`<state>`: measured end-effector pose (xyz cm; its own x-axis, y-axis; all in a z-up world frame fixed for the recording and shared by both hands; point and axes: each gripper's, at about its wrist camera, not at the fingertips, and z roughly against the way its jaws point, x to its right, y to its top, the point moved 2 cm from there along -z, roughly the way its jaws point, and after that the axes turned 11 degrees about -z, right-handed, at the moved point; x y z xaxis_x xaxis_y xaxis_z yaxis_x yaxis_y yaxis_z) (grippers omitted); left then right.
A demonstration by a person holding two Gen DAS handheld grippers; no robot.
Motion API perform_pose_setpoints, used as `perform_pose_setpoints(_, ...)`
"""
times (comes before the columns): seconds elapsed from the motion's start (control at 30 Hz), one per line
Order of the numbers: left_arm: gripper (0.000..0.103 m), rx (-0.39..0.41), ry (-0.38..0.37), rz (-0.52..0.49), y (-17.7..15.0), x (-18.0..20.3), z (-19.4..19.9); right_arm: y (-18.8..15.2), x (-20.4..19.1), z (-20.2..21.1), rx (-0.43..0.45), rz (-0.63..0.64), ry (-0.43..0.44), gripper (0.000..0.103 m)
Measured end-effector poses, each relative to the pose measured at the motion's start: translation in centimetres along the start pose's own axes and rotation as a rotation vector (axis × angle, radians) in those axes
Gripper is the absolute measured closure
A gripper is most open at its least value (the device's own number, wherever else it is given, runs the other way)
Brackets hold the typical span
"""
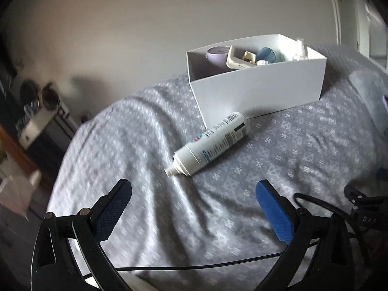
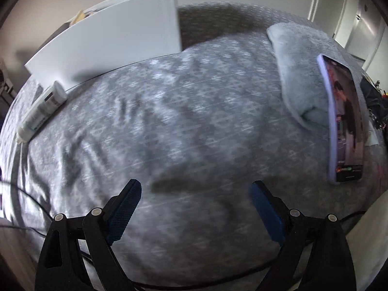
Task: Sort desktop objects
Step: 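Grasp the white lotion bottle with the left gripper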
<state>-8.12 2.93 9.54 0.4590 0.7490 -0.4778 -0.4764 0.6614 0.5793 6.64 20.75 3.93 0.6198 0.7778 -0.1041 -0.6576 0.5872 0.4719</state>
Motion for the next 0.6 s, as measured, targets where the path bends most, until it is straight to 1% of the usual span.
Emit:
perform_pose_setpoints(0.03,0.000,0.006,0.008,-0.069,0.6,0.1,-0.6,-0.8,-0.6,-0.3,0.027,0.032,-0.008,0.000)
perform_pose_setpoints(0.07,0.000,0.011,-0.002,-0.115,0.9,0.1,-1.1,-1.8,-1.0,-0.4,0.088,0.062,-0.037,0.000)
perform_pose_setpoints(0.1,0.000,0.018,-0.018,-0.153,1.2,0.0,-1.6,-2.4,-1.2,-0.3,0.146,0.067,-0.051,0.000)
perform_pose_setpoints(0.13,0.000,0.022,-0.040,-0.176,1.6,-0.3,-2.2,-2.7,-1.4,-0.3,0.170,0.064,-0.061,0.000)
perform_pose_setpoints(0.17,0.000,0.013,-0.084,-0.196,1.9,-0.5,-2.8,-2.7,-1.6,-0.4,0.169,0.064,-0.068,0.000)
perform_pose_setpoints(0.27,0.000,-0.017,-0.254,-0.249,2.9,-1.0,-4.7,-2.4,-1.2,-0.7,0.171,0.036,-0.040,0.000)
perform_pose_setpoints(0.3,0.000,-0.021,-0.288,-0.273,2.9,-0.8,-5.1,-2.3,-1.2,-0.7,0.174,0.034,-0.042,0.000)
perform_pose_setpoints(0.33,0.000,-0.024,-0.299,-0.302,3.0,-0.7,-5.8,-2.3,-1.3,-0.7,0.178,0.035,-0.047,0.000)
perform_pose_setpoints(0.43,0.000,-0.037,-0.265,-0.402,3.2,0.4,-8.1,-2.5,-1.2,-0.9,0.190,0.030,-0.052,0.000)
perform_pose_setpoints(0.5,0.000,-0.061,-0.266,-0.435,3.4,1.1,-9.8,-2.5,-1.7,-0.9,0.194,0.030,-0.057,0.000)
perform_pose_setpoints(0.6,0.000,-0.100,-0.299,-0.452,4.0,2.2,-12.3,-2.5,-1.8,-0.8,0.196,0.030,-0.057,0.000)
